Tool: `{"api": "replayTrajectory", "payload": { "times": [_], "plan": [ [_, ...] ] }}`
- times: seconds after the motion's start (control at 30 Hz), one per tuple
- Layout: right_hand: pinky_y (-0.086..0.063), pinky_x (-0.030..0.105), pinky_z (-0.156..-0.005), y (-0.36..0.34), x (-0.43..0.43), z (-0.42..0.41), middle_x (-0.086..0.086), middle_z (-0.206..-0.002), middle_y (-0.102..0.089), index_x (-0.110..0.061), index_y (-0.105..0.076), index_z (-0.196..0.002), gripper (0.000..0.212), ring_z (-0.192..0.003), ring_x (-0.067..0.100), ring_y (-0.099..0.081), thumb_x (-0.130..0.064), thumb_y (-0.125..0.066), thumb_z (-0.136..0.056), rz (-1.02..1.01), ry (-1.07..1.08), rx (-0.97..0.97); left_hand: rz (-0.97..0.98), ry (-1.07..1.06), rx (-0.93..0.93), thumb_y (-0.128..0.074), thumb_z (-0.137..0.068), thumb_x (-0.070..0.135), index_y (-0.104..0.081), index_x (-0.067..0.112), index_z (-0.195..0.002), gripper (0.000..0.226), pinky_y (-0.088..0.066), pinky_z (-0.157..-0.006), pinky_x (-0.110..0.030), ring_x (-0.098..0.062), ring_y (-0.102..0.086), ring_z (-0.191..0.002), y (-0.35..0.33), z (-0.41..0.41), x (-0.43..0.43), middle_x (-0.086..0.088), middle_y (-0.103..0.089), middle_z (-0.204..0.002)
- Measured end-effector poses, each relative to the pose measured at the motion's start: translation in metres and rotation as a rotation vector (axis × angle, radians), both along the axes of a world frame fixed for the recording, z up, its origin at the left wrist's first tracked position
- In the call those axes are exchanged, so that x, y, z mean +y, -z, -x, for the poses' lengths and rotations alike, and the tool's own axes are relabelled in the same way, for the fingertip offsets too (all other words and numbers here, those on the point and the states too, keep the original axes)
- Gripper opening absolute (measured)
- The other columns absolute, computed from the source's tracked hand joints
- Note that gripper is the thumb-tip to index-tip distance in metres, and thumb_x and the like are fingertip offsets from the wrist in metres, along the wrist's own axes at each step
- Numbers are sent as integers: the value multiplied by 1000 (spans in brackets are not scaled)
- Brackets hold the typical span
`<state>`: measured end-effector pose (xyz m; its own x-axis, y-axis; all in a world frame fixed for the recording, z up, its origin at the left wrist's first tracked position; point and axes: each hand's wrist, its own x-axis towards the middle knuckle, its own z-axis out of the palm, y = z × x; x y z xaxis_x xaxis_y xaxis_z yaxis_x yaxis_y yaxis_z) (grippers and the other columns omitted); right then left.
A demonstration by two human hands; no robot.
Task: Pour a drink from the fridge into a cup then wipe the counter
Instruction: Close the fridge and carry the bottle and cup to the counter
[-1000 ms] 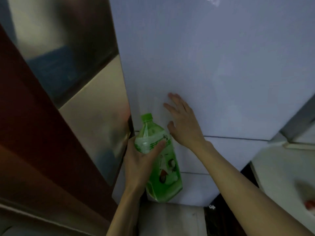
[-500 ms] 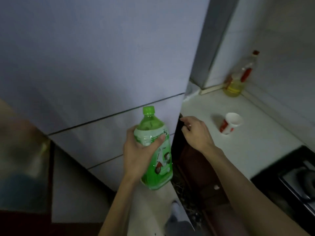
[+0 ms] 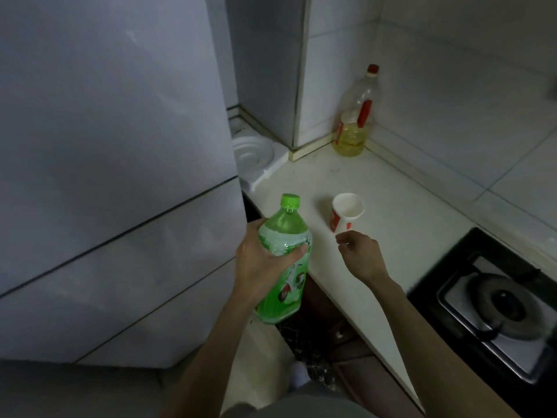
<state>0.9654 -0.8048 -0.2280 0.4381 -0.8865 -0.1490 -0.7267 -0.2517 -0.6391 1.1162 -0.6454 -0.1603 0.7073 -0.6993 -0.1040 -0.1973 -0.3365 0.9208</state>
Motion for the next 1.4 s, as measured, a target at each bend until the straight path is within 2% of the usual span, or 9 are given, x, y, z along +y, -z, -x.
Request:
{"api": "replayTrajectory", "payload": {
  "times": [0.23, 0.47, 0.73, 0.83, 0.97, 1.03, 1.2, 1.3, 1.4],
  "plan": [
    [-47, 29, -86, 31, -50, 8, 8, -121, -65, -8, -55, -127, 40, -106, 23, -62, -20, -60, -89, -184, 244, -62, -53, 81, 27, -89, -61, 41, -48, 33, -114, 67, -46, -74, -11, 9, -59, -91, 16, 3, -58, 20, -62, -100],
    [-43, 46, -103, 62, -82, -14, 14, -139, -40, -5, -32, -143, 88, -126, 30, -45, -29, -82, -74, -303, 392, -148, -113, 177, 52, -89, -61, 41, -48, 34, -117, 70, -45, -76, -12, 7, -58, -95, 30, -14, -104, 21, -61, -101],
    [-41, 53, -103, 79, -103, -43, 11, -141, -40, -12, -29, -146, 108, -131, 32, -40, -38, -90, -61, -256, 568, -280, -145, 313, 58, -90, -58, 40, -46, 36, -118, 75, -50, -79, -18, 4, -58, -98, 42, -52, -145, 21, -60, -104],
    [-49, 50, -96, 89, -106, -49, 4, -135, -47, -22, -37, -141, 104, -124, 28, -47, -46, -90, -56, -226, 586, -343, -158, 349, 51, -90, -57, 40, -46, 38, -116, 74, -52, -81, -22, 4, -59, -97, 45, -66, -156, 21, -61, -103],
    [-48, 22, -75, 87, -99, -57, 1, -124, -54, -15, -43, -133, 89, -108, 18, -54, -31, -91, -61, -210, 648, -417, -152, 388, 55, -90, -58, 40, -45, 38, -115, 72, -52, -82, -23, 1, -60, -98, 50, -77, -169, 20, -61, -105],
    [-43, 16, -67, 85, -93, -58, -1, -118, -54, -12, -42, -132, 83, -103, 16, -55, -26, -89, -65, -214, 665, -445, -148, 412, 68, -89, -60, 40, -46, 36, -117, 72, -51, -82, -21, 0, -60, -100, 51, -80, -175, 18, -61, -108],
    [-45, 19, -72, 75, -77, -46, -8, -114, -53, -14, -38, -133, 78, -103, 14, -56, -28, -85, -72, -208, 756, -498, -146, 499, 44, -89, -61, 40, -47, 33, -116, 70, -45, -76, -10, 1, -59, -97, 52, -77, -194, 18, -61, -106],
    [-47, 26, -76, 68, -67, -27, -3, -115, -55, -12, -37, -136, 79, -106, 24, -61, -22, -84, -73, -136, 822, -504, -141, 548, 12, -89, -58, 43, -49, 31, -114, 70, -52, -83, -24, -7, -62, -100, 54, -67, -204, 13, -64, -109],
    [-46, 21, -76, 59, -54, -4, -3, -119, -56, -18, -39, -138, 78, -108, 22, -61, -22, -83, -74, -69, 879, -545, -125, 623, 21, -88, -57, 47, -49, 30, -117, 74, -55, -88, -34, -9, -63, -102, 57, -51, -208, 10, -65, -111]
  ]
}}
